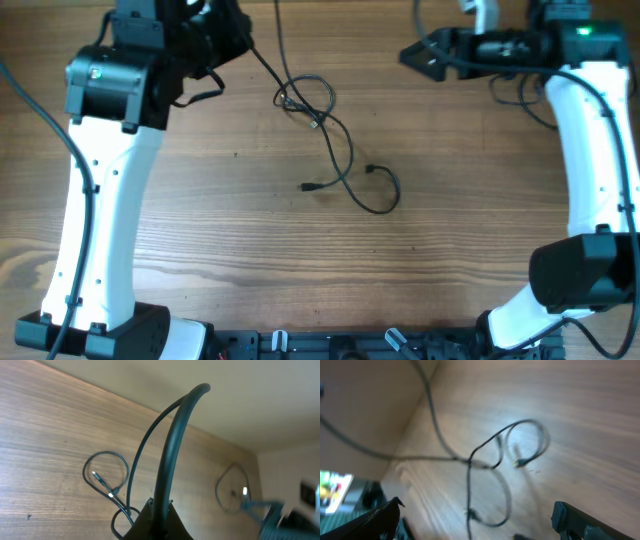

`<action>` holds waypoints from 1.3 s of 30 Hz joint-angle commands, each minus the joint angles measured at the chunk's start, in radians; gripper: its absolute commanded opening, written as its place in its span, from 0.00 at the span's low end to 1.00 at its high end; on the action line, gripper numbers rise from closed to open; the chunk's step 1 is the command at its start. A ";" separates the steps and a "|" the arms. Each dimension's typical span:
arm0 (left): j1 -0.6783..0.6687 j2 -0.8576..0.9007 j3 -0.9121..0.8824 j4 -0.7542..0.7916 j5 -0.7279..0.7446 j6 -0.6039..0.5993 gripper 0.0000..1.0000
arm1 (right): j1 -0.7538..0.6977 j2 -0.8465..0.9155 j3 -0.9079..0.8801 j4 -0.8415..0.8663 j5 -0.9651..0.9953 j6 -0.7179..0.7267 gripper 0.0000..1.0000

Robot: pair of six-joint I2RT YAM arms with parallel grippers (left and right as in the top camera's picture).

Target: Untangle cables

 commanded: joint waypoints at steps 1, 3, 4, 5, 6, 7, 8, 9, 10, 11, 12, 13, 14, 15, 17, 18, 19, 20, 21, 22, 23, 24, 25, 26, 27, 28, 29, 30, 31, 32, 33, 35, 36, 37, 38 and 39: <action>0.040 -0.024 0.012 0.021 -0.039 -0.086 0.04 | 0.133 -0.011 -0.023 -0.026 0.163 -0.042 1.00; 0.061 -0.024 0.012 0.018 -0.039 -0.086 0.04 | 0.208 -0.010 -0.061 -0.023 0.265 -0.038 1.00; 0.071 -0.024 0.012 0.015 -0.039 -0.086 0.04 | 0.241 -0.010 -0.084 -0.014 0.299 -0.024 1.00; 0.079 -0.024 0.012 0.015 -0.039 -0.086 0.04 | 0.274 -0.010 -0.108 -0.001 0.331 -0.006 1.00; 0.084 -0.024 0.012 0.014 -0.039 -0.086 0.04 | 0.301 -0.010 -0.134 0.020 0.342 0.005 1.00; 0.087 -0.024 0.012 0.014 -0.039 -0.086 0.04 | 0.330 -0.010 -0.158 0.042 0.353 0.019 0.99; 0.089 -0.024 0.012 0.014 -0.039 -0.086 0.04 | 0.351 -0.008 -0.178 0.065 0.370 0.040 0.96; 0.089 -0.024 0.012 0.014 -0.039 -0.086 0.04 | 0.376 -0.008 -0.205 0.106 0.397 0.090 0.94; 0.089 -0.024 0.012 0.014 -0.039 -0.086 0.04 | 0.400 -0.008 -0.237 0.161 0.410 0.137 0.90; 0.089 -0.024 0.012 0.014 -0.039 -0.086 0.04 | 0.414 -0.008 -0.265 0.211 0.412 0.175 0.89; 0.089 -0.024 0.012 0.014 -0.039 -0.086 0.04 | 0.428 -0.008 -0.296 0.269 0.412 0.217 0.86; 0.089 -0.024 0.012 0.014 -0.039 -0.086 0.04 | 0.442 -0.008 -0.327 0.326 0.412 0.261 0.83; 0.089 -0.024 0.012 0.014 -0.039 -0.086 0.04 | 0.454 -0.008 -0.354 0.375 0.412 0.282 0.80; 0.089 -0.024 0.012 0.014 -0.039 -0.086 0.04 | 0.467 -0.008 -0.383 0.423 0.412 0.307 0.78; 0.089 -0.024 0.012 0.014 -0.039 -0.086 0.04 | 0.496 -0.007 -0.443 0.541 0.413 0.357 0.73; 0.089 -0.024 0.012 0.012 -0.039 -0.086 0.04 | 0.508 -0.006 -0.466 0.595 0.415 0.375 0.72; 0.089 -0.024 0.012 0.011 -0.039 -0.086 0.04 | 0.520 -0.002 -0.485 0.646 0.425 0.402 0.69; 0.089 -0.024 0.012 0.010 -0.039 -0.086 0.04 | 0.528 0.004 -0.496 0.681 0.430 0.412 0.67; 0.089 -0.024 0.012 0.008 -0.038 -0.086 0.04 | 0.541 0.015 -0.510 0.732 0.431 0.430 0.65; 0.089 -0.024 0.012 0.007 -0.038 -0.086 0.04 | 0.557 0.044 -0.516 0.784 0.431 0.455 0.63; 0.089 -0.024 0.012 0.006 -0.038 -0.086 0.04 | 0.573 0.076 -0.516 0.826 0.430 0.461 0.62; 0.089 -0.024 0.012 0.006 -0.038 -0.086 0.04 | 0.588 0.106 -0.516 0.869 0.431 0.485 0.61; 0.089 -0.024 0.012 0.006 -0.038 -0.086 0.04 | 0.599 0.127 -0.516 0.902 0.430 0.491 0.60; 0.089 -0.024 0.012 0.006 -0.038 -0.086 0.04 | 0.611 0.150 -0.516 0.936 0.431 0.492 0.59; 0.089 -0.024 0.012 0.004 -0.039 -0.086 0.04 | 0.621 0.169 -0.516 0.965 0.438 0.496 0.59; 0.089 -0.024 0.012 0.003 -0.038 -0.086 0.04 | 0.630 0.190 -0.516 0.990 0.454 0.519 0.59; 0.089 -0.024 0.012 0.003 -0.038 -0.086 0.04 | 0.639 0.211 -0.516 1.007 0.481 0.543 0.58; 0.089 -0.024 0.012 0.002 -0.038 -0.086 0.04 | 0.642 0.237 -0.516 1.018 0.513 0.568 0.55; 0.089 -0.024 0.012 0.000 -0.038 -0.086 0.04 | 0.642 0.248 -0.516 1.021 0.518 0.568 0.51; 0.089 -0.024 0.012 -0.002 -0.038 -0.085 0.04 | 0.639 0.251 -0.516 1.018 0.518 0.566 0.36; 0.089 -0.024 0.012 -0.006 -0.039 -0.085 0.04 | 0.631 0.241 -0.515 1.003 0.500 0.567 0.13; 0.089 -0.024 0.012 -0.015 -0.039 -0.081 0.04 | 0.607 0.189 -0.515 0.980 0.488 0.558 0.05; 0.089 -0.024 0.012 -0.020 -0.047 -0.080 0.04 | 0.589 0.145 -0.515 0.958 0.496 0.551 0.05; 0.089 -0.024 0.012 -0.030 -0.068 -0.080 0.04 | 0.566 0.087 -0.515 0.928 0.497 0.518 0.04; 0.089 -0.024 0.012 -0.042 -0.094 -0.080 0.04 | 0.533 0.013 -0.515 0.881 0.506 0.503 0.04; 0.089 -0.024 0.011 -0.055 -0.128 -0.080 0.04 | 0.498 -0.054 -0.515 0.840 0.506 0.494 0.04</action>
